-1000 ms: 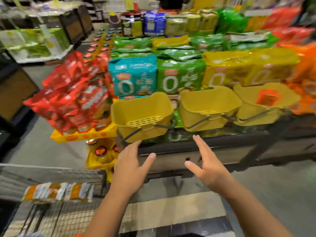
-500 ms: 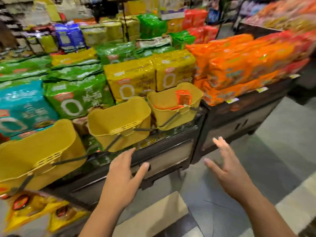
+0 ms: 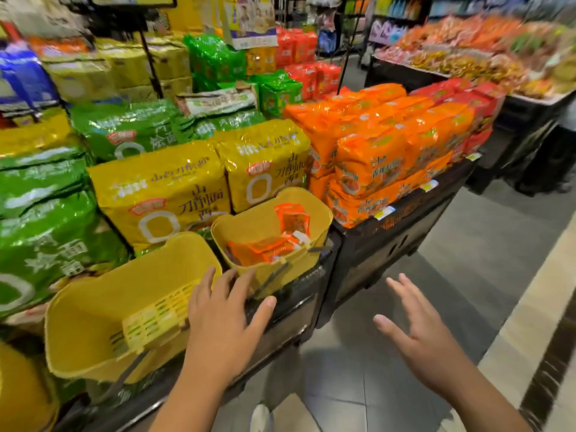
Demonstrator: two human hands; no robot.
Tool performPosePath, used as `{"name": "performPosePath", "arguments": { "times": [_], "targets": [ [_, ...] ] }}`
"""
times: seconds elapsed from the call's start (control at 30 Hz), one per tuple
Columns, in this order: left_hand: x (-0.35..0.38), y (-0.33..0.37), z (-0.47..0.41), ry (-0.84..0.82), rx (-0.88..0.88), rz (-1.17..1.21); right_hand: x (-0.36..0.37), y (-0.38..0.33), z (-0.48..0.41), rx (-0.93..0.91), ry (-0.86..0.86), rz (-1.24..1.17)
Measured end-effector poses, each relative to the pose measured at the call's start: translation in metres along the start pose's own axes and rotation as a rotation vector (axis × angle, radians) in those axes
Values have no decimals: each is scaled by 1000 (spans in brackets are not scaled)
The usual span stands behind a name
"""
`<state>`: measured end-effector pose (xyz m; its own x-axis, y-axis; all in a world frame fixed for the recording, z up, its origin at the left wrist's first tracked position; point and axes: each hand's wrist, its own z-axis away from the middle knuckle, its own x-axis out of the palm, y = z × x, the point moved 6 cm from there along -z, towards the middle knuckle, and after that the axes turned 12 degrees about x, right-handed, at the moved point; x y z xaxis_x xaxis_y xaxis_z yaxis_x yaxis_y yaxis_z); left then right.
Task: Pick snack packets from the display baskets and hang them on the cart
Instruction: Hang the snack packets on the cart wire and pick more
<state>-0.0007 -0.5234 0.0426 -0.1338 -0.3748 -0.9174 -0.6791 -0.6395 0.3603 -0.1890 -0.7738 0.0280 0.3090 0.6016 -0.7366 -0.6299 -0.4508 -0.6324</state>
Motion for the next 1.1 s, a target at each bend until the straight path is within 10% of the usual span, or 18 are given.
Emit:
{"name": "performPosePath", "arguments": {
  "times": [0.57, 0.9, 1.1],
  "targets": [
    [46, -101, -133, -233, -30, -180, 72, -162, -186, -279, -203, 282],
    [51, -106, -139, -375, -333, -144, 193, -187, -285, -436, -776, 905],
    [50, -102, -139, -312, -442, -53, 199, -189, -300, -524, -818, 1069]
  ]
}}
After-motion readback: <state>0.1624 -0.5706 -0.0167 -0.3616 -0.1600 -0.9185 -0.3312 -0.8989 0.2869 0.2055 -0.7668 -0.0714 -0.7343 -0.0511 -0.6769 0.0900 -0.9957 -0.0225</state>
